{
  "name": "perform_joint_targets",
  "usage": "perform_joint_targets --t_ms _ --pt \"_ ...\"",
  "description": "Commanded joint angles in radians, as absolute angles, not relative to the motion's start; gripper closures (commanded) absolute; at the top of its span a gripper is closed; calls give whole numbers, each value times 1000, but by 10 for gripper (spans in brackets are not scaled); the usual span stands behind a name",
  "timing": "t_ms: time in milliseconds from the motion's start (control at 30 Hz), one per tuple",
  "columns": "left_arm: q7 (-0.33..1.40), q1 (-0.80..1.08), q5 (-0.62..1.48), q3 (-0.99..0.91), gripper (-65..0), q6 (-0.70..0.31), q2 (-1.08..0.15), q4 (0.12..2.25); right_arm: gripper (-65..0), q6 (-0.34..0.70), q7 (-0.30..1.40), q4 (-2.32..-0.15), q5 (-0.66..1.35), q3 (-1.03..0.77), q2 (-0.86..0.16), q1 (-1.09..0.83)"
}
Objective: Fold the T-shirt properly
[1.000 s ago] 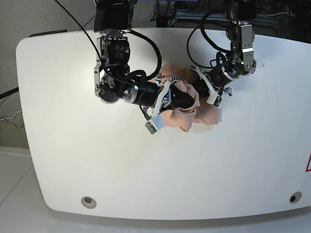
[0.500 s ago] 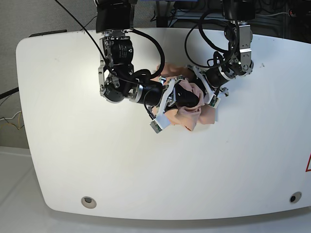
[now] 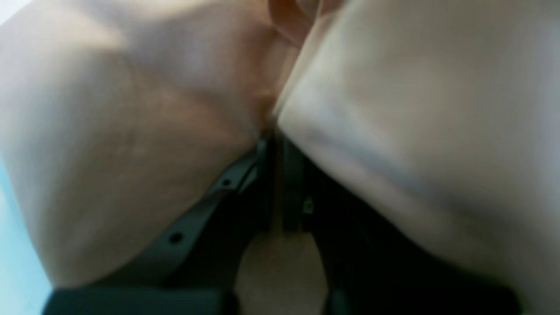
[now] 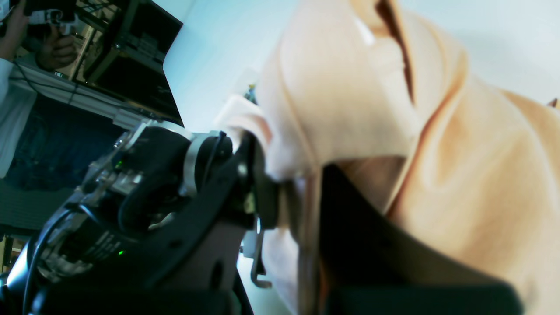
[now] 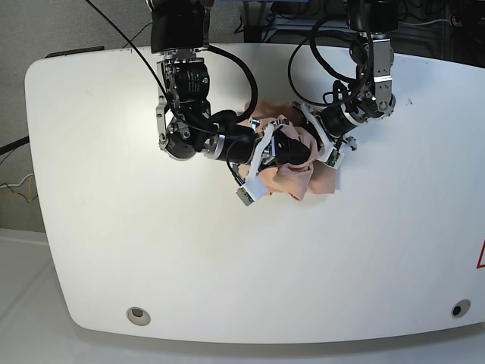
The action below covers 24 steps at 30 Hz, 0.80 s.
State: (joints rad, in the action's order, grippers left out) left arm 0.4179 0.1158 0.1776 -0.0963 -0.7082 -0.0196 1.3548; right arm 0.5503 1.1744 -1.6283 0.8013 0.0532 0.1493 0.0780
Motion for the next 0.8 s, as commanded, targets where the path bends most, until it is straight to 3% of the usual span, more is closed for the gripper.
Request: perform_joint_targets --t_ms 0,200,300,767 --pt "532 133 87 -93 -32 -698 -19 1346 -150 555 1147 -1644 832 56 157 102" --pt "532 133 87 -93 -32 -698 -19 1348 -423 553 1147 -1644 832 56 157 102" --pt "532 133 87 -93 -32 -698 -21 1348 -496 553 1147 -1644 832 56 157 102" --pt "533 134 88 -96 -34 -698 -24 1388 -505 552 1147 -1644 832 51 157 107"
